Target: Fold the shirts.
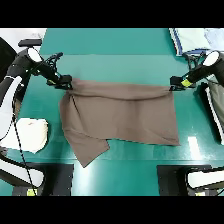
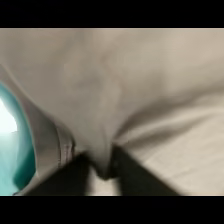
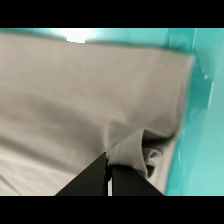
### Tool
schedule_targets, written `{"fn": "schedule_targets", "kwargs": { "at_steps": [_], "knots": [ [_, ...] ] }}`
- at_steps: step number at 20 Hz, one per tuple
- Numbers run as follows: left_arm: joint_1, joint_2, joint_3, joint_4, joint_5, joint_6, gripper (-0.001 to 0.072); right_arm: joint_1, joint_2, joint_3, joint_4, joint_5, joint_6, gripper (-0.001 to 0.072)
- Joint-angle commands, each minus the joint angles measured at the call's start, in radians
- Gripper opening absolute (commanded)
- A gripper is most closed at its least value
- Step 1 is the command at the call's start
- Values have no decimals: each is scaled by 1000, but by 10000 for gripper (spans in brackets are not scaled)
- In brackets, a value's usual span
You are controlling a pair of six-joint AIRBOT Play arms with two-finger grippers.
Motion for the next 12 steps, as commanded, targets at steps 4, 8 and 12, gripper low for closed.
{"fn": "schedule_targets", "kwargs": {
  "at_steps": [4,8,12],
  "knots": [
    [21,90,-42,2,-56,-11,499,-31,55,-66,98,73,0,399],
    [25,357,-315,113,-66,-60,500,-84,240,-170,106,74,1,397],
    [25,664,-767,73,-11,-103,500,-107,446,-323,106,62,0,397]
  ]
}}
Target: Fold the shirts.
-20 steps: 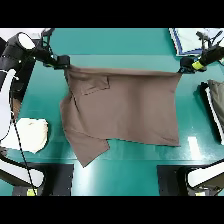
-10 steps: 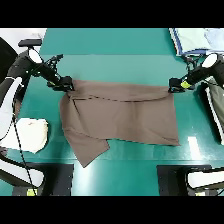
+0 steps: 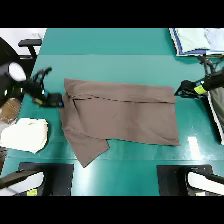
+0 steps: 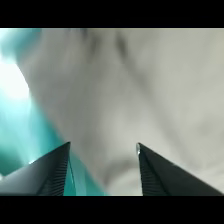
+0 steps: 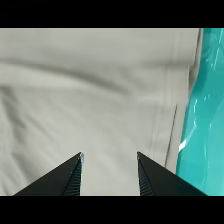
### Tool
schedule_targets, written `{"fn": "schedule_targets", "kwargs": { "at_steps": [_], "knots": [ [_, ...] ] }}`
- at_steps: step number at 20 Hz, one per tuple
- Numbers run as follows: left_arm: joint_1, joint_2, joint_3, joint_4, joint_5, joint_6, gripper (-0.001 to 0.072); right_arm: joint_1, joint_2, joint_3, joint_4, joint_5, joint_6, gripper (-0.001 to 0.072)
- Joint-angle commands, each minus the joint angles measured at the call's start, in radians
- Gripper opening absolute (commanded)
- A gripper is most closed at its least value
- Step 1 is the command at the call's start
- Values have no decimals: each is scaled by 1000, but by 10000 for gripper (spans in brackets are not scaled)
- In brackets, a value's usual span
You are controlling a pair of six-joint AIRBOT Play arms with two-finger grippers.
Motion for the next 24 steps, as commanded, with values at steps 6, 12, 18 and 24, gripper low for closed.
{"fn": "schedule_targets", "kwargs": {
  "at_steps": [6,12,18,24],
  "knots": [
    [2,399,-586,-168,75,-49,500,-17,261,-165,9,-60,1,397],
    [-70,399,-661,-257,278,-47,499,-18,291,-165,6,-26,1,397],
    [-111,399,-662,-234,297,-80,262,-186,295,-326,-4,89,-1,398],
    [-111,399,-662,-259,291,-79,26,-420,295,-625,1,122,-26,616]
  ]
}}
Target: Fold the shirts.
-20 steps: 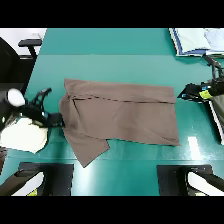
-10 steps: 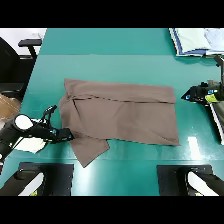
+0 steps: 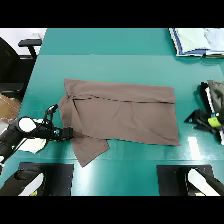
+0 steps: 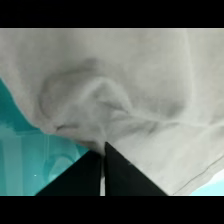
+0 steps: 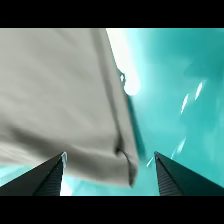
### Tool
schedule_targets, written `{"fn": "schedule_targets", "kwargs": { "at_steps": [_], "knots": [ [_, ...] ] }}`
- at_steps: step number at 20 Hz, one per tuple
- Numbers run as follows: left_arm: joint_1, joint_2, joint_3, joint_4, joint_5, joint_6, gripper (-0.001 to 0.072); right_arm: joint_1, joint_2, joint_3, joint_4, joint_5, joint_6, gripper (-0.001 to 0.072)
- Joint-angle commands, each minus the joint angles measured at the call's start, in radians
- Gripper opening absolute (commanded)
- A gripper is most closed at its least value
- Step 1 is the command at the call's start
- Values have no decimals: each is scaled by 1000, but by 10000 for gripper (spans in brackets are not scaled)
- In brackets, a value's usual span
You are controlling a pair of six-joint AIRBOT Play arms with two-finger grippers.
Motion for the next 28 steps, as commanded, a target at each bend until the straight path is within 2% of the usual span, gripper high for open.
{"fn": "schedule_targets", "kwargs": {
  "at_steps": [1,5,9,10,11,12,13,14,16,18,21,23,25,28],
  "knots": [
    [-1,1,-1,-10,2,-2,26,-84,0,-165,6,17,-10,582],
    [-1,1,-1,-12,-3,-2,26,-84,0,-282,102,-61,-10,568],
    [-1,1,-1,-19,8,-3,27,-41,-28,-299,116,-58,-10,551],
    [-1,1,-1,-19,5,-2,27,2,-42,-299,115,-61,-10,506],
    [-1,1,0,-19,-10,3,27,49,-54,-299,114,-71,-10,290],
    [-1,1,5,-16,-44,20,25,101,-60,-299,106,-85,-10,125],
    [-1,1,18,3,-96,31,25,143,-56,-296,96,-100,-10,45],
    [-1,1,35,29,-143,30,24,182,-40,-285,68,-113,-10,18],
    [-1,20,60,59,-224,30,24,223,23,-253,-1,-89,14,18],
    [-2,100,60,56,-293,13,24,235,114,-208,-87,18,19,17],
    [-1,290,61,55,-436,-79,24,235,256,-154,-224,182,19,17],
    [-1,369,84,50,-531,-120,24,235,336,-125,-256,219,20,17],
    [-1,352,148,53,-505,-115,24,237,348,-77,-241,188,25,16],
    [-1,222,260,60,-307,-42,24,238,210,31,-192,111,25,16]
  ]
}}
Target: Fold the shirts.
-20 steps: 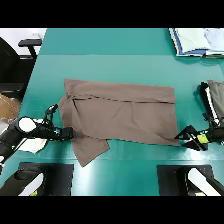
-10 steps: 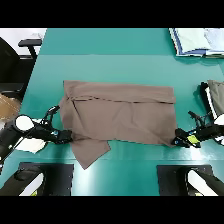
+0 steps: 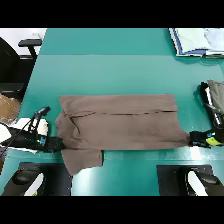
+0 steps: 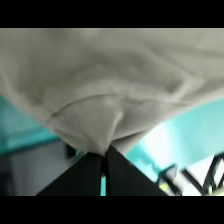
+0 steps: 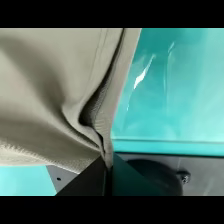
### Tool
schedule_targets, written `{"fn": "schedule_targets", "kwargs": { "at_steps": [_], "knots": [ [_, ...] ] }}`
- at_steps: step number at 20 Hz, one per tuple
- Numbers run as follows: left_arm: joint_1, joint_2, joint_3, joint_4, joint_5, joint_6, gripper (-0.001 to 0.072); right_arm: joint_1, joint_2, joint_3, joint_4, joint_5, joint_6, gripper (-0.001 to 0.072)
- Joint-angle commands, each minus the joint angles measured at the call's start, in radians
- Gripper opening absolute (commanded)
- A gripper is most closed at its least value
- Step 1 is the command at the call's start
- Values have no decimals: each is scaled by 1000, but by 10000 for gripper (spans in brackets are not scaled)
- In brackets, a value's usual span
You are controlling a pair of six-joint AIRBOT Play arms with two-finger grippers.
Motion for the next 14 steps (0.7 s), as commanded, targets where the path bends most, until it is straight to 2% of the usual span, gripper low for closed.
{"fn": "schedule_targets", "kwargs": {
  "at_steps": [1,3,8,12,14],
  "knots": [
    [0,-134,132,16,176,76,25,3,-121,124,34,-90,2,16],
    [0,-291,229,37,272,135,25,11,-253,220,36,-156,2,16],
    [0,-645,407,61,419,194,27,107,-567,468,85,-237,-25,17],
    [0,-753,423,64,553,193,28,146,-741,621,85,-246,-25,18],
    [0,-753,429,63,574,193,30,143,-793,677,85,-240,-25,22]
  ]
}}
